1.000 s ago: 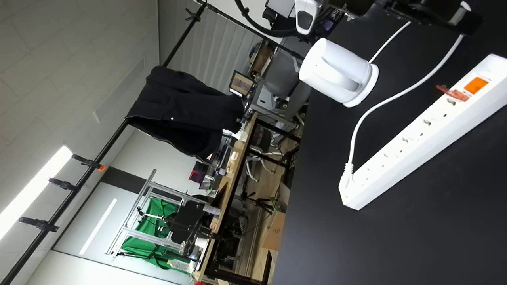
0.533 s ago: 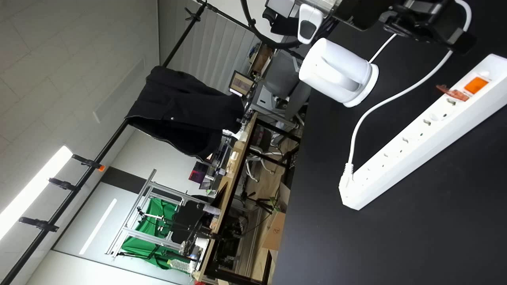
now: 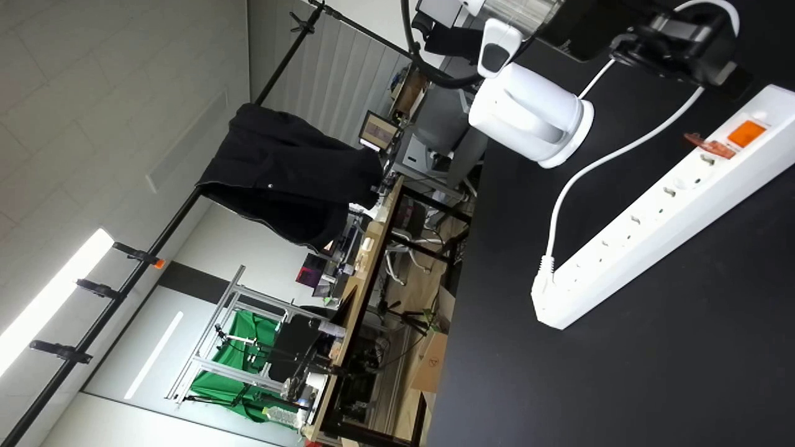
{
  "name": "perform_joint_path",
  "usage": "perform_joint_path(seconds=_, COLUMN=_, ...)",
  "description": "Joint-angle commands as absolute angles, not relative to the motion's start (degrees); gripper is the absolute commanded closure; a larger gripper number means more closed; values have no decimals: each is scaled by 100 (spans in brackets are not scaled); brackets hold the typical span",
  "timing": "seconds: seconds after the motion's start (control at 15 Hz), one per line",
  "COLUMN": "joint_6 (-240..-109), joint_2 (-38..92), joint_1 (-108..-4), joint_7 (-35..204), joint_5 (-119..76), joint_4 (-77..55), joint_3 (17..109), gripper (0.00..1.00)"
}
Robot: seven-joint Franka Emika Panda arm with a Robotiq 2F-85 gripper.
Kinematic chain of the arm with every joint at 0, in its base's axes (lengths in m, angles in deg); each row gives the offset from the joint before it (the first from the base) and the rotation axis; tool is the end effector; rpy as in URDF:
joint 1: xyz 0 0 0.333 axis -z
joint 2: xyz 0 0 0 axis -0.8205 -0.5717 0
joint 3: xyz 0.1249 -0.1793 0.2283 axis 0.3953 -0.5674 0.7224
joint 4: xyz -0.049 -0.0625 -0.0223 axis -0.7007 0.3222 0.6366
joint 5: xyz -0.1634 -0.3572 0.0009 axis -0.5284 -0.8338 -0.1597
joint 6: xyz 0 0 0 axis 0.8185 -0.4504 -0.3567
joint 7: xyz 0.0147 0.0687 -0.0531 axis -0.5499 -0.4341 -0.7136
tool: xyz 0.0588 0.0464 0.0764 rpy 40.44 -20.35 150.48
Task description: Turn on the last switch on the extension cord
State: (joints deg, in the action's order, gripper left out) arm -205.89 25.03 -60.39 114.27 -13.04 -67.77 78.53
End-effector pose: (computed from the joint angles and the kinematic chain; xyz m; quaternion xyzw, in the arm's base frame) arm 0.4071 0.1247 0.1401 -0.9511 -0.3053 0.0125 0.0450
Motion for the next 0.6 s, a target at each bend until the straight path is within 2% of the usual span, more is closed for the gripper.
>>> perform_joint_path(seconds=0.0, joint_6=-20836, joint_2=2347, joint_1=-6020, joint_7=10784, joint_5=-1572, joint_4=-6690, joint_3=7854, gripper=100)
perform_joint_path(seconds=0.53, joint_6=-21234, joint_2=2090, joint_1=-6258, joint_7=9949, joint_5=-1774, joint_4=-6583, joint_3=7709, gripper=100)
